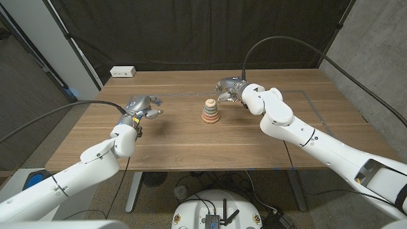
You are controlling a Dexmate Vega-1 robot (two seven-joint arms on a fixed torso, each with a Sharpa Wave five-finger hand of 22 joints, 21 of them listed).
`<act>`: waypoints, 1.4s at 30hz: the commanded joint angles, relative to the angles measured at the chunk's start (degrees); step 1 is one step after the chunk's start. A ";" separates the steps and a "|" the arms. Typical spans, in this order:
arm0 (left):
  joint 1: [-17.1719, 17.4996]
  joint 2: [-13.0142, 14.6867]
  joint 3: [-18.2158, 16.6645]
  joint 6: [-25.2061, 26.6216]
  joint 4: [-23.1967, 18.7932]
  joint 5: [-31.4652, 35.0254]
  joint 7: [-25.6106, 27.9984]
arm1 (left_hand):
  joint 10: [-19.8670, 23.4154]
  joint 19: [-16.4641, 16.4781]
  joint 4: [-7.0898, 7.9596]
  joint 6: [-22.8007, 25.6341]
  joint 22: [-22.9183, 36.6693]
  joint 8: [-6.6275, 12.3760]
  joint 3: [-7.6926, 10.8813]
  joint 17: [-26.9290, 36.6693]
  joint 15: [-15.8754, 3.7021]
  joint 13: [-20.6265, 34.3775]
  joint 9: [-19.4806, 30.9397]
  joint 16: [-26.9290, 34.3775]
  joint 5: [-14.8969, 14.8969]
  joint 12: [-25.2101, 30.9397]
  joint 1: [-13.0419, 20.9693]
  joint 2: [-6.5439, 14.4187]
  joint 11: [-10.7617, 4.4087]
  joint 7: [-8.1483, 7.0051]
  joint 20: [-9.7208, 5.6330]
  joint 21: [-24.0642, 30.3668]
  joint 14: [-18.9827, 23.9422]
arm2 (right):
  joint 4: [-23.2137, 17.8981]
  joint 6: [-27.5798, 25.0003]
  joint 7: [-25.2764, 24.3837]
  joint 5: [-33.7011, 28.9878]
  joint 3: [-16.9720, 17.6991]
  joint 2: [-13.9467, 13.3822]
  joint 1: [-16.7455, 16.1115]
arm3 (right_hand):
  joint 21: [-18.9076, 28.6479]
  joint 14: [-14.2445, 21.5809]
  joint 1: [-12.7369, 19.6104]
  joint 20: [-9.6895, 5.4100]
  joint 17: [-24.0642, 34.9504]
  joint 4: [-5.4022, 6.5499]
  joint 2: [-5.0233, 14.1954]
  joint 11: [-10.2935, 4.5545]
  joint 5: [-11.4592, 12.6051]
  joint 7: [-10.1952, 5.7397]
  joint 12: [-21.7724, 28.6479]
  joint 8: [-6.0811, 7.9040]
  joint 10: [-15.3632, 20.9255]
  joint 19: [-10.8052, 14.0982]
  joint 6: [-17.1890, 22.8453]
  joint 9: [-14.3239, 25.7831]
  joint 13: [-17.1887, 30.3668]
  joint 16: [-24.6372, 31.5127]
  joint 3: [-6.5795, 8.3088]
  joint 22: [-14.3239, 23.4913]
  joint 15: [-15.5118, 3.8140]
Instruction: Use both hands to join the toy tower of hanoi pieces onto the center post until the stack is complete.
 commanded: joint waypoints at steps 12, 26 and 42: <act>-0.05 -2.04 -0.25 -0.94 -0.21 0.84 2.48 | -0.24 0.21 -0.04 -0.22 0.17 -0.06 0.18 -0.47 -0.06 0.15 0.30 -0.20 -0.02 -0.13 0.30 -0.50 -0.06 0.12 -6.23 0.37 -0.22 | -6.22 -4.93 -15.51 7.74 7.27 -5.05 -10.67 | 0.07 1.36 0.21 -3.34 0.55 0.08 1.52 -0.12 0.47 -0.50 0.51 1.06 1.75 1.09 1.77 0.68 -0.27 0.67 0.69 0.11 -1.66; 0.30 -2.92 -0.24 -0.74 -0.59 1.52 3.31 | -0.25 0.13 -0.05 -0.19 0.18 0.00 0.08 -0.45 -0.07 0.18 0.29 0.00 -0.05 0.01 0.44 -0.54 -0.06 0.07 -6.23 0.37 0.05 | -8.44 -5.65 -23.08 10.64 9.66 -8.09 -15.02 | 0.19 1.79 0.29 -3.32 0.66 -0.05 1.86 -0.17 0.59 -0.39 0.35 1.05 1.96 1.35 1.47 0.96 -0.55 1.07 0.87 0.23 -1.64; -0.50 -1.91 0.84 2.76 -3.21 3.15 0.82 | -0.30 0.09 0.00 -0.31 0.16 -0.03 -0.05 -0.87 -0.08 0.15 0.27 -0.20 -0.06 -0.01 0.42 -0.58 -0.08 0.04 -6.23 0.32 -0.06 | -7.91 -4.97 -30.84 15.45 12.50 -10.18 -18.80 | 0.29 1.95 0.45 -3.32 0.65 -0.21 2.03 -0.32 0.71 -0.15 0.39 1.01 2.38 1.51 1.67 0.91 -0.76 1.28 1.02 0.31 -1.63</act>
